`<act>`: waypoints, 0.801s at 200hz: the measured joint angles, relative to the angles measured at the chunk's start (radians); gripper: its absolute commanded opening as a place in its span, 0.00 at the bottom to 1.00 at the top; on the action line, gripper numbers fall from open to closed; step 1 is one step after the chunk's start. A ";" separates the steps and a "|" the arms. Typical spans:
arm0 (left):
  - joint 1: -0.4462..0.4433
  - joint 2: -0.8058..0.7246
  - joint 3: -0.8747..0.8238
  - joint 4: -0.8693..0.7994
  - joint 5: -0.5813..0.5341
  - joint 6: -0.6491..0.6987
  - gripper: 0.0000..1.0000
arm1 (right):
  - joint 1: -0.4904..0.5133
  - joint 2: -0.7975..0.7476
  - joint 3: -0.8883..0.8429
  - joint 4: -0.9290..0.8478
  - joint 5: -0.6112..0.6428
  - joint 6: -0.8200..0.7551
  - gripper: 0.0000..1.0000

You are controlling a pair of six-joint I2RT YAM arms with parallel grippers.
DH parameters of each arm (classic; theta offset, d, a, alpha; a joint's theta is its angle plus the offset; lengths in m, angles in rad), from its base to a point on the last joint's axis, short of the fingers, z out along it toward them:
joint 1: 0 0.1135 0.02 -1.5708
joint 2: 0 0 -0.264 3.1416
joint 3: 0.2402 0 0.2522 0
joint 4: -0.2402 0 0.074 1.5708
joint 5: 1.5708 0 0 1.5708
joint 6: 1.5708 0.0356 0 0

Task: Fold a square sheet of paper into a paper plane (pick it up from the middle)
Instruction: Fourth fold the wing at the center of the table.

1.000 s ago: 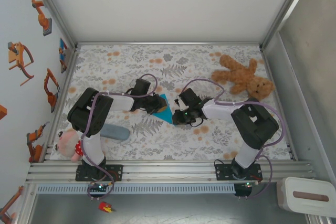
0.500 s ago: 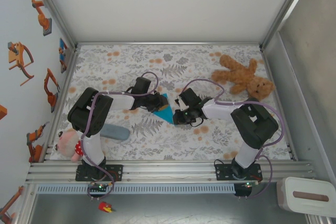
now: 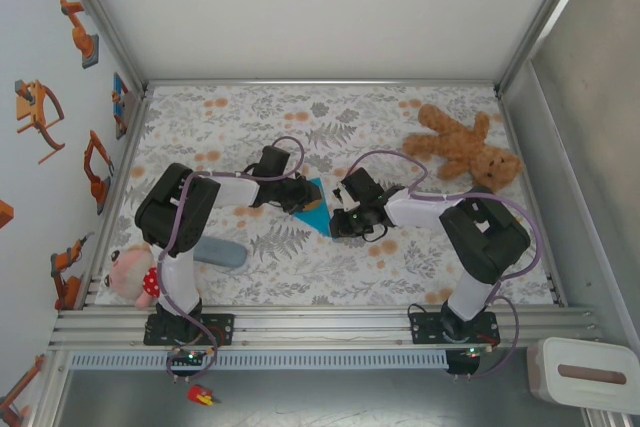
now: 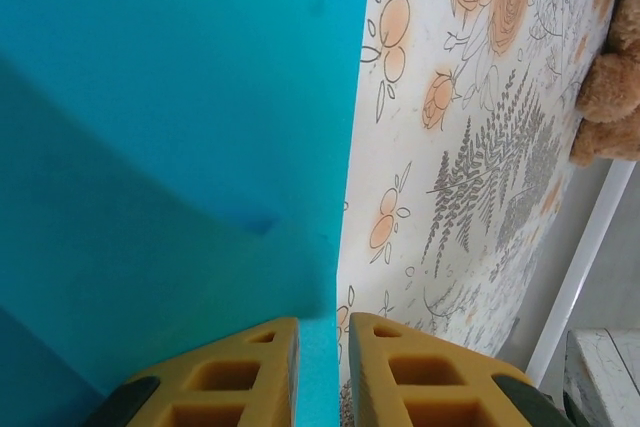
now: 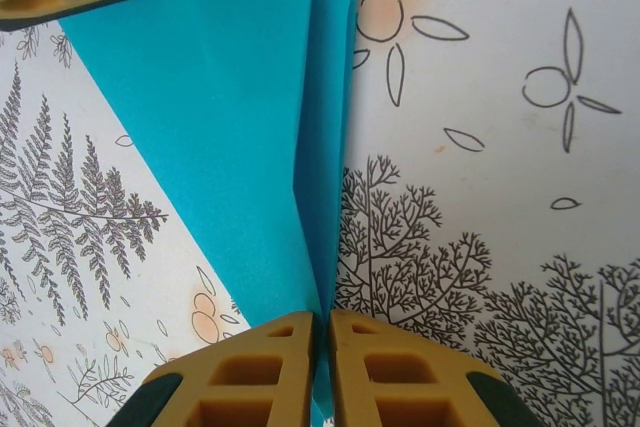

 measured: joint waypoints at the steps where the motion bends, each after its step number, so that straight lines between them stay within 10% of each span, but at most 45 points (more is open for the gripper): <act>1: 0.000 0.000 0.001 -0.001 0.000 0.001 0.20 | 0.000 0.000 0.000 0.000 0.000 0.000 0.12; 94: 0.000 0.019 0.034 -0.050 0.000 0.016 0.19 | 0.003 -0.103 -0.007 -0.031 0.056 0.023 0.33; 160: -0.001 0.019 0.039 -0.062 -0.005 0.022 0.18 | -0.021 -0.107 0.031 0.032 -0.005 0.034 0.15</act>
